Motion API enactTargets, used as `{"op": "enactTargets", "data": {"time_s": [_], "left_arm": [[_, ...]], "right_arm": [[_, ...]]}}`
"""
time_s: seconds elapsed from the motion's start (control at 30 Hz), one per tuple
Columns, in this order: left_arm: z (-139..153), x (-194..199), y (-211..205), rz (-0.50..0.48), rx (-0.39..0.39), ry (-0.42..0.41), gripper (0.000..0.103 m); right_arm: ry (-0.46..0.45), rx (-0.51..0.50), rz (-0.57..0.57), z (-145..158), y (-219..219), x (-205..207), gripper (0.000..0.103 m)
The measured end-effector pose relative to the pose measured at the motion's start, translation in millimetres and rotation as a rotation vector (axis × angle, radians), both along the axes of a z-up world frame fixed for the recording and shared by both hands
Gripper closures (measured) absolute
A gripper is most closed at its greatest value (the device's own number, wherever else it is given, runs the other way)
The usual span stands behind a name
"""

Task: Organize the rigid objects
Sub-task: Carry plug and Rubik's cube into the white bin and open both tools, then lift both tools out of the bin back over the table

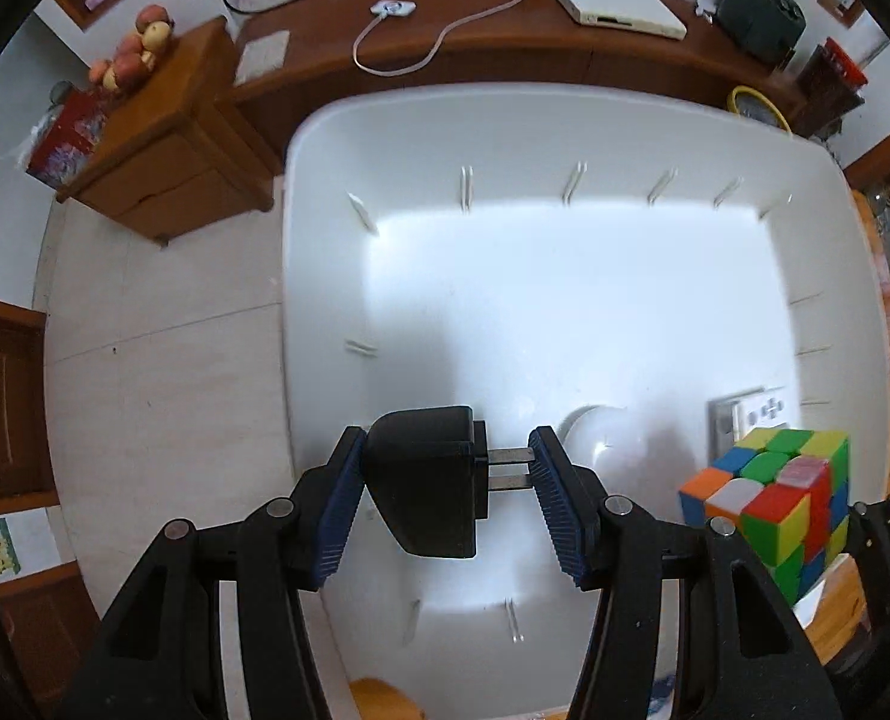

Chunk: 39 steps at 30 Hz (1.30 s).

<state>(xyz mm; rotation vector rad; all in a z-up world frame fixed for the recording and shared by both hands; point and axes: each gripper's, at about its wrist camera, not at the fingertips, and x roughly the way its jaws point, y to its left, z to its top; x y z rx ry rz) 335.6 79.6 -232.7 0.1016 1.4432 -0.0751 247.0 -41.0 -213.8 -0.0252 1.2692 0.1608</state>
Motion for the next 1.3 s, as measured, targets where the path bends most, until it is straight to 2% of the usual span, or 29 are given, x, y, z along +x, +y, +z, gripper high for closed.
{"op": "enactTargets", "data": {"time_s": [0.2,0.33,0.4,0.5,0.57,0.6,0.73,0.83,0.93,1.13,1.3], "left_arm": [[-8.2,-7.6,-13.1,-0.063,0.016,-0.024,0.044],[-10.7,-10.6,-23.2,-0.093,0.017,-0.022,0.044],[-11.3,-12.3,-25.7,-0.098,0.008,-0.016,0.044],[-8.0,-16.5,-28.4,-0.097,-0.018,-0.007,0.038],[-4.6,-19.2,-30.4,-0.091,-0.033,0.000,0.018],[-2.0,-20.8,-30.7,-0.088,-0.038,-0.002,0.015],[9.4,-33.2,-32.3,-0.093,-0.045,-0.010,0.012],[19.8,-45.4,-32.1,-0.099,-0.071,-0.024,0.006],[35.5,-63.8,-34.0,-0.108,-0.103,-0.041,0.006],[68.0,-92.4,-30.2,-0.110,-0.160,-0.085,0.006],[92.7,-99.5,-16.7,-0.099,-0.194,-0.127,0.006]], "right_arm": [[0.073,-0.005,-0.003,-27.1,6.6,0.8,0.044],[0.100,0.005,-0.002,-31.5,8.9,1.5,0.044],[0.101,0.021,-0.004,-29.8,8.7,2.0,0.039],[0.062,0.016,-0.015,-20.5,5.9,-2.4,0.028],[0.043,0.021,-0.021,-13.5,2.8,-5.0,0.026],[0.038,0.025,-0.026,-10.7,0.7,-6.5,0.026],[0.026,0.039,-0.058,1.0,-10.0,-16.5,0.025],[0.002,0.061,-0.073,10.9,-15.6,-26.9,0.025],[-0.024,0.072,-0.082,25.3,-19.3,-41.0,0.025],[-0.101,0.012,-0.064,51.4,-10.3,-64.0,0.025],[-0.158,-0.009,-0.048,74.6,-5.5,-89.2,0.025]]}}
